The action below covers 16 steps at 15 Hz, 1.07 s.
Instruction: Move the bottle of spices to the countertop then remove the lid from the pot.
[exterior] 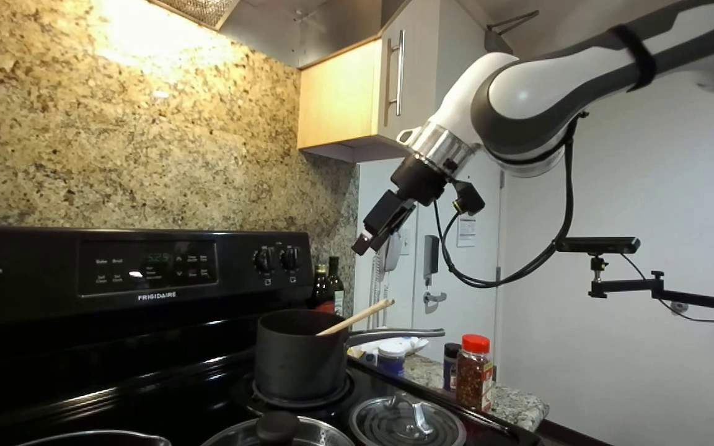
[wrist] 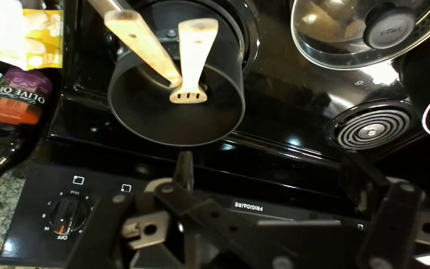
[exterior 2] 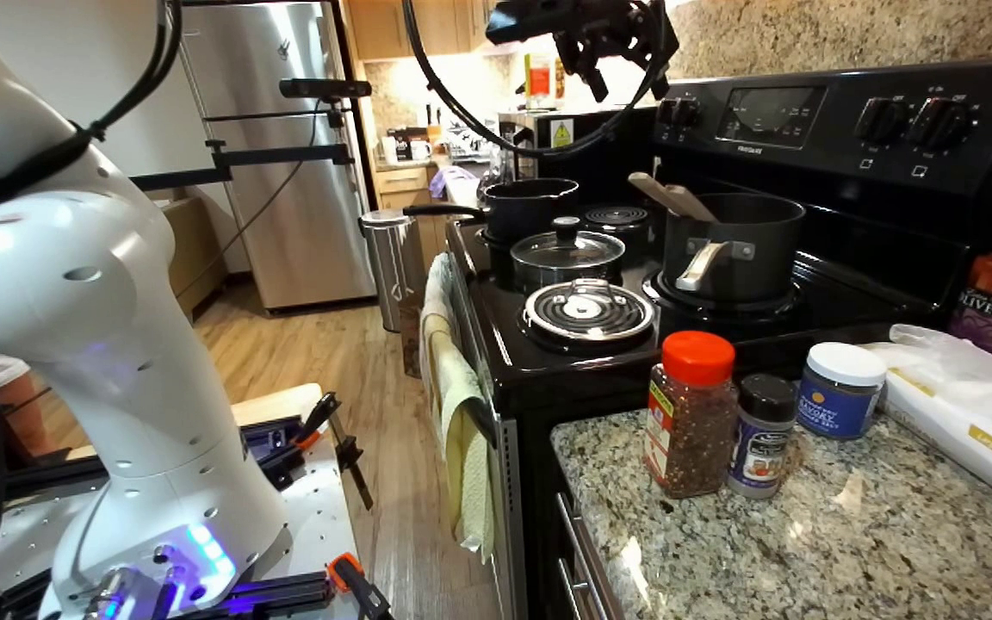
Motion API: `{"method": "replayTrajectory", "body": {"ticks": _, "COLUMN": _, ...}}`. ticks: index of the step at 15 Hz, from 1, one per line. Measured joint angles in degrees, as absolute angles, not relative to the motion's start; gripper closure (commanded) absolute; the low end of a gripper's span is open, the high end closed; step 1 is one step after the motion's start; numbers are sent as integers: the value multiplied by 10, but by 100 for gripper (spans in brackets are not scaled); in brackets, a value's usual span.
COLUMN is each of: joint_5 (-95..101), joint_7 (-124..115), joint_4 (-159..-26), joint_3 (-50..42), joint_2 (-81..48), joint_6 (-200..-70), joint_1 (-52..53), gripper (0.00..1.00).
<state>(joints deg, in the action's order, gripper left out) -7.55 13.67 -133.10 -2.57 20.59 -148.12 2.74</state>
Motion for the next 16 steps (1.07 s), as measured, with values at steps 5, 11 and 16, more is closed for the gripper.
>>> {"method": "replayTrajectory", "body": {"ticks": 5, "joint_5": 54, "joint_7": 17, "joint_4": -1329, "joint_3": -1, "joint_2": 219, "joint_6": -1365, "joint_1": -27, "gripper": 0}}
{"method": "replayTrajectory", "body": {"ticks": 11, "joint_5": 58, "joint_7": 6, "joint_4": -1333, "joint_3": -1, "joint_2": 259, "joint_6": -1186, "joint_1": -28, "gripper": 0}}
{"method": "replayTrajectory", "body": {"ticks": 16, "joint_5": 60, "joint_7": -10, "joint_4": -1355, "joint_3": -1, "joint_2": 262, "joint_6": -1149, "joint_1": -28, "gripper": 0}}
